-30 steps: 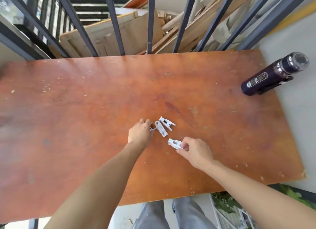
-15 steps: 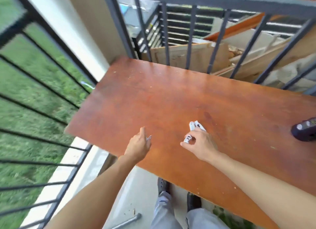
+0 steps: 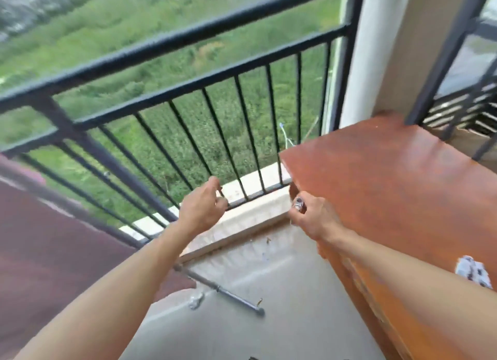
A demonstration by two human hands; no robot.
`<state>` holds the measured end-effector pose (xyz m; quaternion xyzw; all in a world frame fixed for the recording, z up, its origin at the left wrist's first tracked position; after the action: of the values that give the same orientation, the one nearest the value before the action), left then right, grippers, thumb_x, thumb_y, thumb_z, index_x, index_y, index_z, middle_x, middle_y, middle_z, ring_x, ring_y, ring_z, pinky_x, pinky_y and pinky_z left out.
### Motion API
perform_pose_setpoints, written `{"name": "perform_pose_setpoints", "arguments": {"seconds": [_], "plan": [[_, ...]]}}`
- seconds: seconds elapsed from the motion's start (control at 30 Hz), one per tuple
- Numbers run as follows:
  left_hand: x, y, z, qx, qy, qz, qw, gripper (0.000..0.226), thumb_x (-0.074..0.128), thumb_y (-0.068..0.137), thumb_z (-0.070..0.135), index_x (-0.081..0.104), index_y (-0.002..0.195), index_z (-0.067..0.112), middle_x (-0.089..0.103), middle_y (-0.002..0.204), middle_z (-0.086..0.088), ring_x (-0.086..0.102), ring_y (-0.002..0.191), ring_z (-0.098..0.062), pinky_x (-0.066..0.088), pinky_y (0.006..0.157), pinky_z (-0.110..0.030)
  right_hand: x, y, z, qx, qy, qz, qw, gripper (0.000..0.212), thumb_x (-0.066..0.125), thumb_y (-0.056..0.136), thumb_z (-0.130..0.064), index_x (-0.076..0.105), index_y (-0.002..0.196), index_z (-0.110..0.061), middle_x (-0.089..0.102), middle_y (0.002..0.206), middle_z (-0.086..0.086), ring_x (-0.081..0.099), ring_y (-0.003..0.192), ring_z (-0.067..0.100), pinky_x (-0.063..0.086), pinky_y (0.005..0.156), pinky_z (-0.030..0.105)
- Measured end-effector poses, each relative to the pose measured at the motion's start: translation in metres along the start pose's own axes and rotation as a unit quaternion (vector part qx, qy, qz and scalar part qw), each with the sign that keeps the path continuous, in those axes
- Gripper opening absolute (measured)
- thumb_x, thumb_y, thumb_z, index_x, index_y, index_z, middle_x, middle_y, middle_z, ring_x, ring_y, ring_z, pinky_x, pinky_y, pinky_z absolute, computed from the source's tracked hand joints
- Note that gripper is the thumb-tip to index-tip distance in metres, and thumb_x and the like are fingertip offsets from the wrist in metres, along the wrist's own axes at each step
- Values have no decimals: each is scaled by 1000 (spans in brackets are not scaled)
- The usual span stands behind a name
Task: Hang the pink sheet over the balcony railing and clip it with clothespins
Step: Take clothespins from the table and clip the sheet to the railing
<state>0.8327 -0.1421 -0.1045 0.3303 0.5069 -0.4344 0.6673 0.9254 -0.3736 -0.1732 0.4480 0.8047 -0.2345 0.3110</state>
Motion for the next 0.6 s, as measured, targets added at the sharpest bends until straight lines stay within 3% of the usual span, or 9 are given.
{"name": "perform_pose_setpoints", "arguments": {"seconds": [0.1, 0.17, 0.3, 0.4, 0.6], "plan": [[-72, -34, -68, -29, 59, 79, 995, 34, 61, 82, 42, 53, 107, 21, 71, 93, -6, 66, 89, -31, 48, 74, -38, 46, 12, -77, -49, -10, -35, 998, 26, 56, 80, -40, 52, 80, -15, 62, 73, 7, 58, 75, 33, 39, 63, 35], [-115, -56, -114, -46, 90, 119, 988, 35, 63, 83, 48, 59, 104, 21, 72, 92, -4, 67, 88, -29, 48, 73, -37, 80, 17, -127, -72, 4, -53, 996, 29, 53, 77, -44, 50, 77, -16, 61, 73, 9, 59, 76, 32, 38, 63, 35], [-186, -85, -200, -87, 117, 177, 973, 23, 60, 88, 41, 66, 94, 20, 72, 90, -3, 68, 85, -28, 48, 70, -35, 139, 22, -219, -108, 34, -77, 991, 21, 59, 82, -36, 52, 74, -19, 64, 75, 7, 59, 75, 28, 40, 63, 33], [-232, -99, -247, -117, 108, 224, 961, 17, 59, 88, 35, 66, 89, 20, 73, 87, -1, 69, 82, -28, 53, 70, -38, 174, 26, -282, -144, 60, -100, 983, 14, 57, 84, -31, 59, 83, -17, 68, 74, 2, 66, 70, 23, 52, 65, 35], [-316, -117, -270, -100, 110, 359, 921, 14, 54, 90, 22, 66, 95, 16, 63, 96, -3, 67, 74, -32, 52, 67, -42, 196, 49, -393, -217, 122, -133, 959, 15, 52, 88, -21, 59, 82, -9, 69, 66, 5, 70, 58, 14, 59, 63, 47]]}}
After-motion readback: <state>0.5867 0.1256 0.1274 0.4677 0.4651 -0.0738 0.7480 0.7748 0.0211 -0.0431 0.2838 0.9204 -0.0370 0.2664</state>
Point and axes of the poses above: each hand's wrist, its own y-axis towards the middle knuckle, its own x-axis out of the palm, z = x × y, the point moved 10 cm from there along y, towards the middle knuckle
